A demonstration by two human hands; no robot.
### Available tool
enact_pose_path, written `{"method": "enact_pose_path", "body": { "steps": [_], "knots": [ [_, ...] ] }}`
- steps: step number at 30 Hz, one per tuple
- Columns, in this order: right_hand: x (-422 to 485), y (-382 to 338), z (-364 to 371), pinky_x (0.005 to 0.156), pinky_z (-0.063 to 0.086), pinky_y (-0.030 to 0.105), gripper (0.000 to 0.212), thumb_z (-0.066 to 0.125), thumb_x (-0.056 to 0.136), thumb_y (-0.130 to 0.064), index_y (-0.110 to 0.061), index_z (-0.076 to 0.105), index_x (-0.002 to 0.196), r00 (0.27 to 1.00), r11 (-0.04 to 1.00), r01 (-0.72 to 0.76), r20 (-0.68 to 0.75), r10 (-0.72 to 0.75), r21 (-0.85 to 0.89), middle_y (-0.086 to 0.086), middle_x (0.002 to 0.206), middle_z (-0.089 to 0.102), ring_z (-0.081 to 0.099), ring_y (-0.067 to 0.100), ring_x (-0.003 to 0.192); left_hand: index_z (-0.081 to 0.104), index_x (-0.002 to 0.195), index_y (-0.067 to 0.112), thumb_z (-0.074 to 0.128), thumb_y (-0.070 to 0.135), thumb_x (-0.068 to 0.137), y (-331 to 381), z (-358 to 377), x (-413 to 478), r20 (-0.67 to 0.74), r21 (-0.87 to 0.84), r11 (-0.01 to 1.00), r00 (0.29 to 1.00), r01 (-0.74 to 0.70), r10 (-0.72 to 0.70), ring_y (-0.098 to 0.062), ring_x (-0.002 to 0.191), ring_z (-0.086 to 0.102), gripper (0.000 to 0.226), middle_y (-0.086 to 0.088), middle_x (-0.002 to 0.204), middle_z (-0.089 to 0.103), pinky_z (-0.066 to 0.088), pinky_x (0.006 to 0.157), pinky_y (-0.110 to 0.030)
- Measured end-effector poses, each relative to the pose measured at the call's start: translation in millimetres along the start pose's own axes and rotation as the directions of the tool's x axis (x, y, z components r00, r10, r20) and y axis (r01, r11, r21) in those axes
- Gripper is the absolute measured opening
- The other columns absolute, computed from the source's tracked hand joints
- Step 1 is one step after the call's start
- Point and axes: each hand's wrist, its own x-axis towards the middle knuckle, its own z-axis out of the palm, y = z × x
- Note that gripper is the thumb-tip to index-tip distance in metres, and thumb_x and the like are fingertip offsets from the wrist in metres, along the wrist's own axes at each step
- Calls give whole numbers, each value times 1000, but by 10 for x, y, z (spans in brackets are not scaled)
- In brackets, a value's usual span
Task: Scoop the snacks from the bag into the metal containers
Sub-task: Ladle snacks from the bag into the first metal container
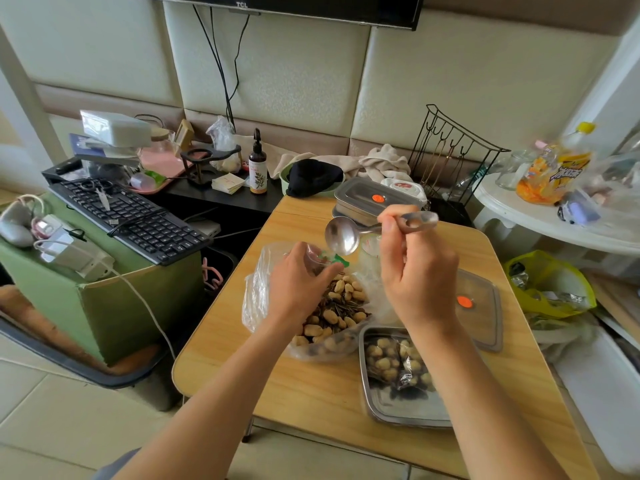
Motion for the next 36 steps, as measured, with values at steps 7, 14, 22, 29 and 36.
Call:
{"method": "enact_pose_path", "body": {
  "steps": [7,14,22,29,36],
  "knots": [
    [-140,194,92,41,41,15,29,48,109,-18,-8,57,83,933,952,-290,192,304,-98,-9,58,49,48,-1,42,63,103,15,72,45,93,87,-309,-88,-50,-95,995,998,18,-23,-2,79,64,32,13,85,67,54,71,-30],
    [-144,222,78,38,46,18,32,44,111,-32,-9,58,95,774,801,-597,292,562,39,3,62,67,63,7,42,63,107,15,71,47,92,26,-440,-146,-45,-92,996,999,6,-10,-12,81,69,36,5,86,72,59,77,-40],
    [-123,71,93,45,20,10,33,47,105,-15,0,62,80,984,991,-86,145,101,-103,-2,54,45,33,7,43,60,111,15,70,44,94,-57,-445,-162,-66,-60,998,998,-9,5,4,85,61,36,17,90,63,48,70,-16],
    [-96,37,-5,35,43,20,30,47,111,-26,-5,58,93,942,947,-316,140,306,54,-4,58,60,58,7,39,62,109,18,68,45,94,-26,-529,-237,-158,-111,994,987,-2,-16,1,90,61,32,13,95,66,46,75,-17],
    [-62,11,-133,43,52,35,44,45,109,-45,-10,59,85,575,519,-818,362,734,247,11,59,69,68,30,46,63,107,22,67,47,94,-75,-572,-266,-110,-234,967,985,103,-131,-10,85,68,29,10,94,69,57,81,-35]
  ]
}}
